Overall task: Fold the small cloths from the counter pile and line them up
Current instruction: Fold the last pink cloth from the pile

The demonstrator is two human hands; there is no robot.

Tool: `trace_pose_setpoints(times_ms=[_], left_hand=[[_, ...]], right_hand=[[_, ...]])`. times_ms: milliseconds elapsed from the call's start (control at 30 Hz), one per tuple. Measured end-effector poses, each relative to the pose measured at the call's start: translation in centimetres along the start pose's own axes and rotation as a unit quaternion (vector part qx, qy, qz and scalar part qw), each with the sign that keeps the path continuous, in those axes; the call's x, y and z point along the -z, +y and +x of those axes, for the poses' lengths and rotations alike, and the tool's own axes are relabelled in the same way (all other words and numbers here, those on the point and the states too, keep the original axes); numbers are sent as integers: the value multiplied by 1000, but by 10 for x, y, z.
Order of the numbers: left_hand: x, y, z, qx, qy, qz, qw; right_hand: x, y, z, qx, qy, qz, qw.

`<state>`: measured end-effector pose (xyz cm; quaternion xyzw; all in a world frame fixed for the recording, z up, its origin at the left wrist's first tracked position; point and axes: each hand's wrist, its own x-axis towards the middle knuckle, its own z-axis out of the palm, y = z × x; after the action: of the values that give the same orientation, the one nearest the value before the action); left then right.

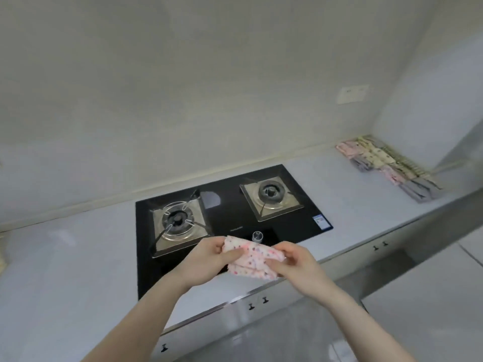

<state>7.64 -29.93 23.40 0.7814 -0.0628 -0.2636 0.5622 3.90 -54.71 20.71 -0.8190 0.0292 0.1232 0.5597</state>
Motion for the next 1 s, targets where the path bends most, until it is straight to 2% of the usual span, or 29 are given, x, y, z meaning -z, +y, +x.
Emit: trace_pose_setpoints(times_ms=[167, 367, 500, 700, 833, 1000], left_hand=[[-95, 38, 95, -49, 51, 102, 992], [-164, 79, 200, -37, 91, 135, 986], [-190, 102, 276, -39, 65, 176, 981], [-222, 138, 374, -24, 10, 127, 992], [-235, 147, 413, 8, -6, 137, 991], [-237, 149, 451, 19, 3, 184, 983]], right_hand=[[128, 48, 9, -63, 48, 42, 996], [220, 81, 43, -118, 99, 102, 983], [265, 106, 79, -142, 134, 146, 970], [329, 144, 127, -183, 246, 223, 925], [378, 175, 153, -236, 302, 263, 885], [447, 211, 205, -278, 326, 284, 858]])
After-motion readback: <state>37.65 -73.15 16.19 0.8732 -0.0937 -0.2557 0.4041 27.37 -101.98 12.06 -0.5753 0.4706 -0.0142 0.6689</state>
